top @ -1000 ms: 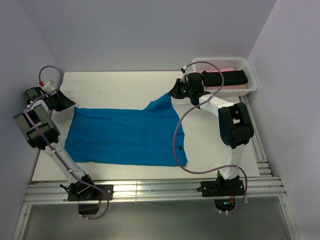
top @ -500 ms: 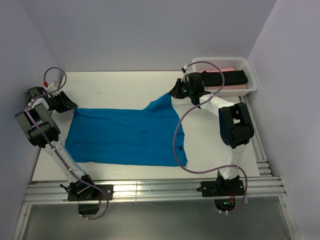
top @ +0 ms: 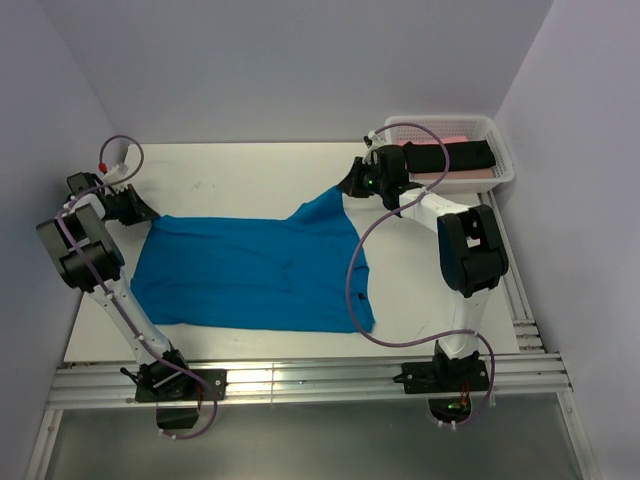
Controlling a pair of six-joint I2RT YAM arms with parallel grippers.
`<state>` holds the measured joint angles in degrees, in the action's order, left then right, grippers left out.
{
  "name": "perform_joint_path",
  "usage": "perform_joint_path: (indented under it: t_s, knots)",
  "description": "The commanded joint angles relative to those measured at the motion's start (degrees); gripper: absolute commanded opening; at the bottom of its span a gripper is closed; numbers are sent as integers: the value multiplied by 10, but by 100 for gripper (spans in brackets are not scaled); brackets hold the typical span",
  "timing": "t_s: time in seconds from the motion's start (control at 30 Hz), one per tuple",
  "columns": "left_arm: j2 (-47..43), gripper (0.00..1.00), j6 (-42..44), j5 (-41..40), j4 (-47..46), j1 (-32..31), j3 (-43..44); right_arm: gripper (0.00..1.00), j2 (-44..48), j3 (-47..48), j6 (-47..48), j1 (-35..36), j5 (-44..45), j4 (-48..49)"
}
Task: Roll the t-shirts
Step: Fold the tshirt
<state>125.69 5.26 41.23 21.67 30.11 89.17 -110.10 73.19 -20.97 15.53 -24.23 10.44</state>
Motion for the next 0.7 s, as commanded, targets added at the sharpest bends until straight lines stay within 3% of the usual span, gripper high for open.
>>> perform_joint_path:
  t_s: [0.0,0.33,0.43,0.47,0.57,0.67]
  knots:
    - [7,2,-9,7,-25,-4,24,0,4,19,-7,-5,-12,17]
    - [3,10,-127,-28,-89,11,16,0,-22,53,-7,-6,-21,2]
    - [0,18,-142,-63,-95,17,8,0,-26,56,-7,-6,-24,1]
    - [0,32,-144,-71,-91,16,3,0,-27,57,-7,-6,-24,0]
    - [3,49,-133,-68,-81,17,3,0,-29,60,-7,-5,-25,-2]
    - [2,49,-121,-42,-75,18,4,0,-30,64,-6,-6,-25,-4]
